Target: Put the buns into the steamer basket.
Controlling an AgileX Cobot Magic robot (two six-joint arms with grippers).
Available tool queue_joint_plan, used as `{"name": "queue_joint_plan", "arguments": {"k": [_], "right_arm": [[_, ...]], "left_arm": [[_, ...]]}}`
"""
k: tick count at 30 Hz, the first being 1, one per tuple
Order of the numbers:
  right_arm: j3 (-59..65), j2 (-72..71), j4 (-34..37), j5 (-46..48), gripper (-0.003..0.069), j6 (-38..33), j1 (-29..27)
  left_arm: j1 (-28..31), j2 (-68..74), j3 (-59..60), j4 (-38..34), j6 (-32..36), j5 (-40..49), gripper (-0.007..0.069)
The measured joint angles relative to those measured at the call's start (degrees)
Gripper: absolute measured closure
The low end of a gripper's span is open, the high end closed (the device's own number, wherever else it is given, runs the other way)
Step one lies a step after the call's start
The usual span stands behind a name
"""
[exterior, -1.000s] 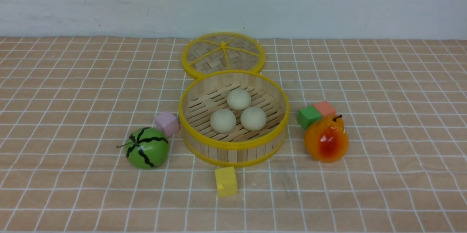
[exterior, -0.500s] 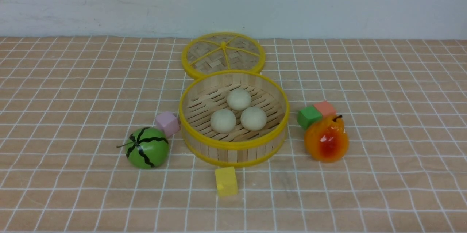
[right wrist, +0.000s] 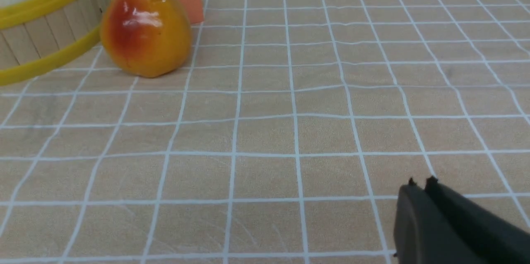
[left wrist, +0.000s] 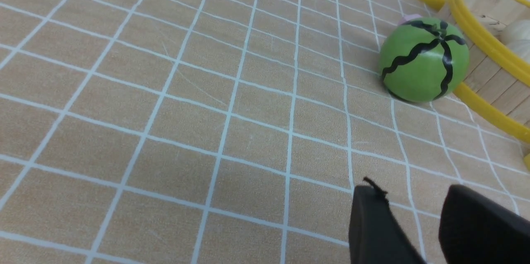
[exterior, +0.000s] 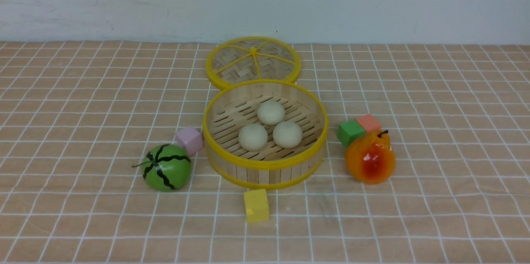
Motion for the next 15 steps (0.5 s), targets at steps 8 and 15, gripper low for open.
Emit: {"name": "queue_joint_plan", "arguments": {"k": [8,15], "right_arm": [[0.1,0.0,0.0,-0.2,0.0634,0.0,0.0],[0.1,0.0,0.0,-0.2,0.0627,0.0,0.0]], "left_arm": [[0.0,0.0,0.0,0.0,0.0,0.0,0.0386],[0.0,0.0,0.0,0.0,0.0,0.0,0.0386]]}}
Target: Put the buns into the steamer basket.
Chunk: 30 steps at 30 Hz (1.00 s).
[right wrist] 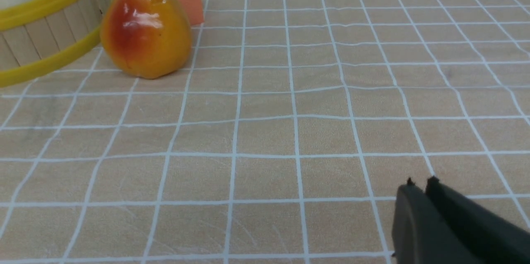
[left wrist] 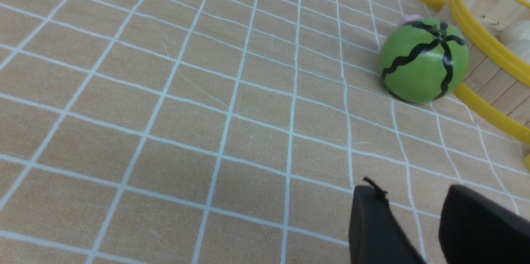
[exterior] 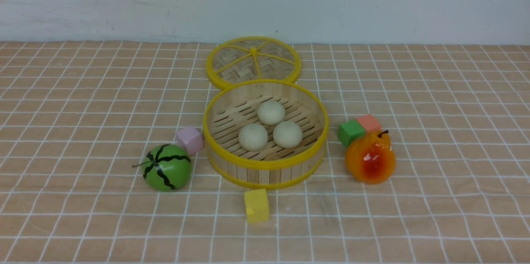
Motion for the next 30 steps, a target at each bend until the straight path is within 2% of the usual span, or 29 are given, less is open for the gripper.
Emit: {"name": "queue_joint_plan", "arguments": {"k": [30], "right_arm": [[0.0,0.0,0.0,0.0,0.0586,0.0,0.0]], "left_arm": [[0.0,0.0,0.0,0.0,0.0,0.0,0.0386]]}}
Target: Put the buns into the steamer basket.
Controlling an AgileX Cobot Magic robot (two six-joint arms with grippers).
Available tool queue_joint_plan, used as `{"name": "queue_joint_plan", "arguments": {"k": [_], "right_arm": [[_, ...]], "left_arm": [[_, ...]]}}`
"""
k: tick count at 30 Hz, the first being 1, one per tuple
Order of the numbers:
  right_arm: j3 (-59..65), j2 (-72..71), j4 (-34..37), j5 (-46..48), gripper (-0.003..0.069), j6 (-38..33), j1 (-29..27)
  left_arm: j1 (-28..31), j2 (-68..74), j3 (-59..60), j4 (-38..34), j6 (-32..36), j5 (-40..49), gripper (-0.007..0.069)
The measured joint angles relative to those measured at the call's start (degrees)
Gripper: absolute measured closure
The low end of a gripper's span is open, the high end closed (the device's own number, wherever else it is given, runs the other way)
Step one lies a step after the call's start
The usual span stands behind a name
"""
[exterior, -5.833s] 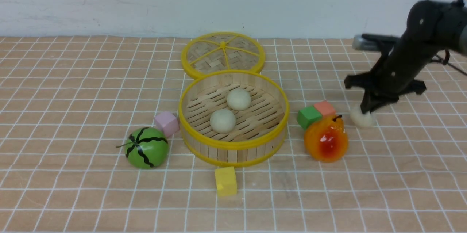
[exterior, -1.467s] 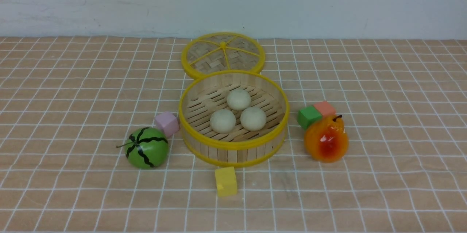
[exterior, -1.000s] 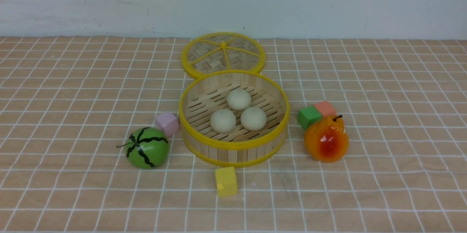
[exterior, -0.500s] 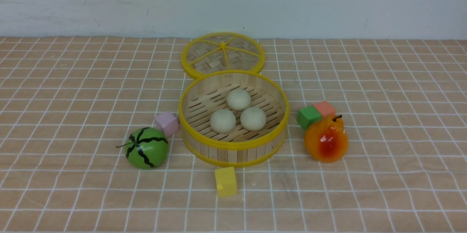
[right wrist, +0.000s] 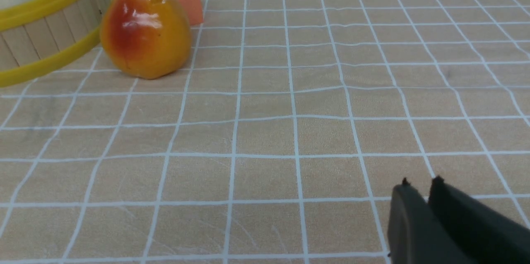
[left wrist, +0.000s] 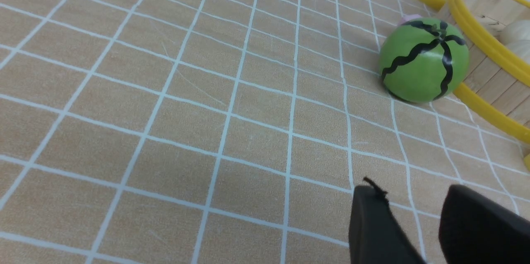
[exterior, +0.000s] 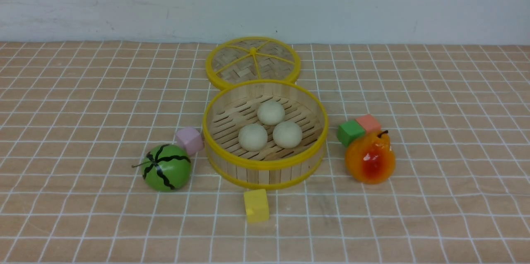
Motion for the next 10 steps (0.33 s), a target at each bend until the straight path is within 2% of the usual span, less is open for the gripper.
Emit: {"name": "queue_joint_plan", "arguments": {"k": [10], "right_arm": [[0.0,0.0,0.0,0.0,0.0580,0.0,0.0]], "left_arm": [[0.0,0.0,0.0,0.0,0.0,0.0,0.0386]]}}
